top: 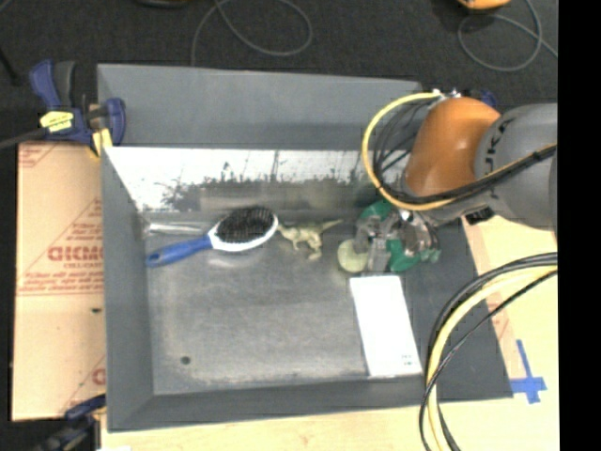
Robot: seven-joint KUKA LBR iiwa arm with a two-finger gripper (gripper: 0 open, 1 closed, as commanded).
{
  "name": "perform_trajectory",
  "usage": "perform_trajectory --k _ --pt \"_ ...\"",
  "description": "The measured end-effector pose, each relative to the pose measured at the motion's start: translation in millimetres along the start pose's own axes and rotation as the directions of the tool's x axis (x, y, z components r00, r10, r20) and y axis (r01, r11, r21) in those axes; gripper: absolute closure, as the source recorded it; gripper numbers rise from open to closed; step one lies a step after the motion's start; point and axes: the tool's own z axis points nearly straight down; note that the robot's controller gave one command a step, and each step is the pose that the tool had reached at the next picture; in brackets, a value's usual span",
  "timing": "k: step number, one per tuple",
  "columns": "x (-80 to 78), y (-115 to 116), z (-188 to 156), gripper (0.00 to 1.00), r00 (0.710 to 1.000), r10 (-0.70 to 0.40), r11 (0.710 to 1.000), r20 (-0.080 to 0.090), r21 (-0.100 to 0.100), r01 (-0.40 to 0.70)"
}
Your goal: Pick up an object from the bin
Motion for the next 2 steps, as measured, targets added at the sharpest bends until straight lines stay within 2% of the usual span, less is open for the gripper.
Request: perform_trajectory --k 2 --pt "1.4 0.0 -23.6 1.0 1.0 -0.001 1.0 -0.012 0.0 0.001"
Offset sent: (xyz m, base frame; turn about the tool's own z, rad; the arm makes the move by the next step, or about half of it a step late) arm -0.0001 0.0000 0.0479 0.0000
